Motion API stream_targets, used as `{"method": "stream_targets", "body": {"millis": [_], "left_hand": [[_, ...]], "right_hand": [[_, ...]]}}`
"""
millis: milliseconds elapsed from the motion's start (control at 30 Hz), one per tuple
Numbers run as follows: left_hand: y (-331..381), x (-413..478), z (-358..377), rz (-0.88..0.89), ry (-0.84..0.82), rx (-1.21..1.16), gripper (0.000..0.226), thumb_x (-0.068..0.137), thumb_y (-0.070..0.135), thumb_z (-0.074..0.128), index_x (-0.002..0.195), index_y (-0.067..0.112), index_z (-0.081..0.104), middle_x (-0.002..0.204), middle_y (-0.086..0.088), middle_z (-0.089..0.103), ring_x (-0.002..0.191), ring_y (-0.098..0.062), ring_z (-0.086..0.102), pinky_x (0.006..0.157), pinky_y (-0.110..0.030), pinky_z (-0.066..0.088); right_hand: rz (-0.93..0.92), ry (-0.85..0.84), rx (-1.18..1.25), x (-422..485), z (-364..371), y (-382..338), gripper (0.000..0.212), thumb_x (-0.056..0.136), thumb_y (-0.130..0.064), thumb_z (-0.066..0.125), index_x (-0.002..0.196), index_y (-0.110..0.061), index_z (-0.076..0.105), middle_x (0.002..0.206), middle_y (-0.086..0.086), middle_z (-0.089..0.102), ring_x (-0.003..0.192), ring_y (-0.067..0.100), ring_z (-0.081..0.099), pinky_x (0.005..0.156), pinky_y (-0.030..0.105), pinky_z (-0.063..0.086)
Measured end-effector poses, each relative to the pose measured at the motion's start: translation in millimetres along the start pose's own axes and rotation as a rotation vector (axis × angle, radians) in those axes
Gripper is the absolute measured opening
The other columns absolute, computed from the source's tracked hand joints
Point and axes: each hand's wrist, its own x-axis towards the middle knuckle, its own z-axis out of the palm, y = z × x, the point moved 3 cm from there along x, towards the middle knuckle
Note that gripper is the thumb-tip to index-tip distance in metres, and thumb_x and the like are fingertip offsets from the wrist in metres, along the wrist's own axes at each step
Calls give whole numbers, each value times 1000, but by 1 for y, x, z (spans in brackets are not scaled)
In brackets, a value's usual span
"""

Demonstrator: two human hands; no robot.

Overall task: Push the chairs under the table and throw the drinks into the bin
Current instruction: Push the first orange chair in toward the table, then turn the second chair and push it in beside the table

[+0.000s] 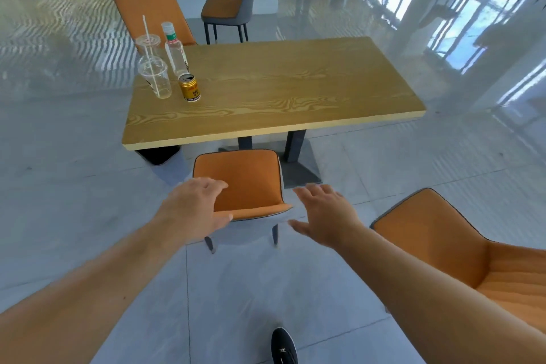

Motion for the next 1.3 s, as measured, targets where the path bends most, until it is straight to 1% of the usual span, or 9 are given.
{"method": "stream_targets", "body": {"millis": [67,167,333,533,633,833,967,1067,1300], "left_hand": [[42,-1,-29,111,78,16,80,86,70,60,152,31,36,155,1,44,141,-23,38,112,-46,38],[120,-5,-64,266,144,7,82,85,71,59,152,32,32,155,1,43,139,-24,39,110,-46,37],[272,-18,-86,486,121,-45,84,88,70,57,155,29,28,160,-1,36,144,-26,30,114,-45,33],[461,-70,-71,668,113,-152,80,88,68,58,151,27,33,153,-3,41,135,-31,39,104,-49,42],[551,-96,-54,760,100,-148,78,88,68,58,151,30,33,152,-2,41,135,-29,38,104,-48,41],[698,-119,-13,829,73,-80,75,86,71,54,149,35,33,153,1,41,137,-26,36,107,-47,40],[765,-119,19,790,41,-52,79,85,75,51,149,35,30,155,1,40,139,-26,38,105,-51,44],[801,-115,42,779,39,-69,78,85,74,52,149,33,31,152,2,44,136,-26,42,102,-46,44],[836,-60,88,727,-24,-62,79,85,75,48,149,32,31,150,3,46,134,-24,44,97,-42,47]], "right_hand": [[72,79,4,-39,-29,23,79,95,-70,50,155,-23,31,153,5,46,138,30,44,111,47,42],[183,176,28,-110,-67,61,76,95,-71,45,153,-23,32,151,5,48,136,30,45,109,47,43],[394,274,-1,-238,-105,132,76,91,-73,41,150,-26,33,147,5,50,133,32,47,103,49,45],[645,338,-16,-393,-119,227,77,90,-68,55,150,-22,37,150,10,48,134,35,45,102,51,42],[737,360,-2,-467,-116,274,78,90,-66,58,151,-22,38,150,11,48,134,37,44,105,51,40],[812,342,-2,-590,-97,376,83,90,-68,58,155,-20,36,155,12,44,138,36,41,108,49,39],[817,311,-11,-638,-84,440,82,92,-69,55,156,-21,34,157,11,42,140,34,39,109,48,38],[803,297,-16,-647,-77,484,81,92,-68,55,155,-22,34,156,9,42,138,33,40,108,46,38],[674,244,29,-582,-59,561,81,94,-66,54,156,-20,31,155,8,42,141,31,38,111,45,36]]}}
